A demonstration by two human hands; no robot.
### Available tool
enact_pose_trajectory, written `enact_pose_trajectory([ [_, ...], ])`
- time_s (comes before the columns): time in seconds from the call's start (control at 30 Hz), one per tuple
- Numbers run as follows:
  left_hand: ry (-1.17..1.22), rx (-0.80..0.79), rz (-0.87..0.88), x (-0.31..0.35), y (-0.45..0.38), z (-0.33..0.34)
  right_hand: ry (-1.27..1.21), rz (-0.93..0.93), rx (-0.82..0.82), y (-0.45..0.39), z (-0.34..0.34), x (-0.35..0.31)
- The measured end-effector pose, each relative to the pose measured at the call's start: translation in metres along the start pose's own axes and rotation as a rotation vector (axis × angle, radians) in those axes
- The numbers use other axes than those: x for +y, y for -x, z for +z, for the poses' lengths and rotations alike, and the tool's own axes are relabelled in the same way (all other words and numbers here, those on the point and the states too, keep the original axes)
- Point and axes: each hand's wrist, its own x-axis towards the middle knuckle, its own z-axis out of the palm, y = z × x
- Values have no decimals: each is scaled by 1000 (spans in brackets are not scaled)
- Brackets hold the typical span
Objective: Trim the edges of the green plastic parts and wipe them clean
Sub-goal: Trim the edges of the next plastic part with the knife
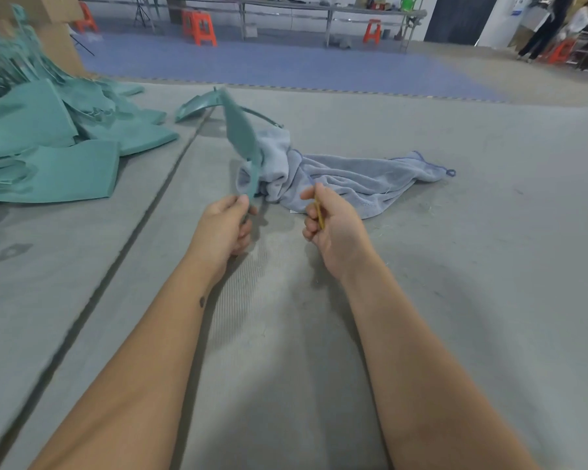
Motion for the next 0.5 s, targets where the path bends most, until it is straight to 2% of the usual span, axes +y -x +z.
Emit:
enact_pose_trajectory([
  [0.13,162,-17,-93,4,-2,-3,159,-99,-103,5,7,4],
  [0.33,72,-110,-57,0,-2,0,301,-110,-273,10,16,12],
  [0.5,68,-52,-71,-1,-2,1,405,-121,-322,11,15,13],
])
